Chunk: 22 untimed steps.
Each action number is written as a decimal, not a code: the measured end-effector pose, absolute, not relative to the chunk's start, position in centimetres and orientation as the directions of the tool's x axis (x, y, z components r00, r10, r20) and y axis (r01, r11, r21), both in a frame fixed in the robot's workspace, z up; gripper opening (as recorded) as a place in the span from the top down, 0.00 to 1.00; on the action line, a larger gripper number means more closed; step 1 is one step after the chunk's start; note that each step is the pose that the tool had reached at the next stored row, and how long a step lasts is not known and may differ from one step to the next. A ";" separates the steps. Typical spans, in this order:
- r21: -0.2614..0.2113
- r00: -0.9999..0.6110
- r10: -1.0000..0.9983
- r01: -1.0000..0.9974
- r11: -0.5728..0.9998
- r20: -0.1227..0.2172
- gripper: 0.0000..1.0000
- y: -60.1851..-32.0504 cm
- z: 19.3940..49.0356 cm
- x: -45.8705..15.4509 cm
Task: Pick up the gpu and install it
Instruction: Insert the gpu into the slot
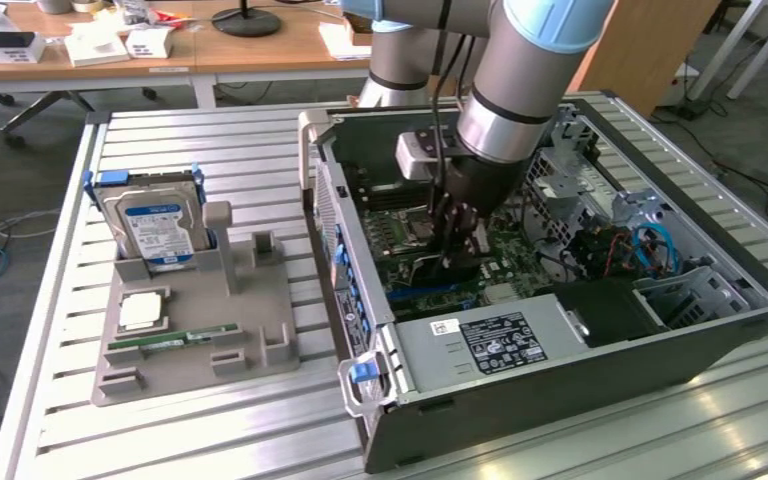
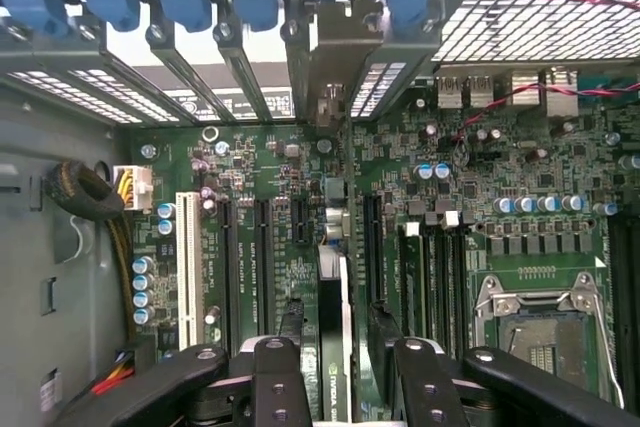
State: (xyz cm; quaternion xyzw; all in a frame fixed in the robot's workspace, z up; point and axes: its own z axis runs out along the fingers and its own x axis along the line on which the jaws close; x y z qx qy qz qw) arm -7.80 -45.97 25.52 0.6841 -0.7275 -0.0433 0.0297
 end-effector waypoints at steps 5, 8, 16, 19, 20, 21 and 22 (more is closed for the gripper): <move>0.104 -0.062 -0.998 -0.993 0.060 -0.016 0.60 -46.0 26.4 -7.8; 0.104 -0.062 -0.998 -0.993 0.060 -0.016 0.60 -46.0 27.1 -7.8; 0.103 -0.062 -0.998 -0.993 0.060 -0.016 0.60 -45.9 28.7 -7.8; 0.094 -0.062 -0.998 -0.994 0.060 -0.016 0.60 -45.8 28.9 -7.8; 0.085 -0.062 -0.998 -0.995 0.060 -0.016 0.60 -45.8 28.9 -7.9; 0.076 -0.062 -0.998 -0.995 0.060 -0.017 0.60 -45.7 28.9 -7.9; 0.067 -0.062 -0.998 -0.996 0.060 -0.017 0.60 -45.7 28.9 -7.9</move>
